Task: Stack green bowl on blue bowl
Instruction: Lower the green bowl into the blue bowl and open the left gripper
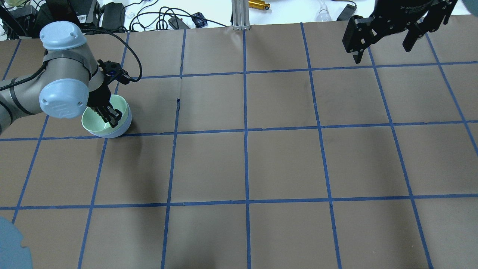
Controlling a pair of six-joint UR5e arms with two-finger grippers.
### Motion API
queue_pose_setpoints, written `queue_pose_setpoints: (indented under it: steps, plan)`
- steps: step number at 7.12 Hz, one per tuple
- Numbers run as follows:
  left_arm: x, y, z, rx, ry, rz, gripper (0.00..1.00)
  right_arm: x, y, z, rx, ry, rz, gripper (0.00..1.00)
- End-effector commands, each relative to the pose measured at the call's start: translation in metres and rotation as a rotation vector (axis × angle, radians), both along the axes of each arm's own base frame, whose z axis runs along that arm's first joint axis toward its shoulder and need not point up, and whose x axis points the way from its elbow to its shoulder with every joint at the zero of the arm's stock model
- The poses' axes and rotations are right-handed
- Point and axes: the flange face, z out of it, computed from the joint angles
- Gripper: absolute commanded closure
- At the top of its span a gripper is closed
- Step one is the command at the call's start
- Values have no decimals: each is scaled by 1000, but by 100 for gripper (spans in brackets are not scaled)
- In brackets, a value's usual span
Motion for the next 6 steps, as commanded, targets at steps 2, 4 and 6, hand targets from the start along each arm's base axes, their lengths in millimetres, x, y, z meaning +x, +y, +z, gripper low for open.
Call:
queue_pose_setpoints:
  steps: [2,4,6]
  plan:
    - [-5,-2,9,-25,26,-4,4,0,0,0,0,0,1,0]
    - [-10,-19,43,-90,80,59,0,0,0,0,0,0,1,0]
    - [-24,-21,67,-78,124,268,0,0,0,0,0,0,1,0]
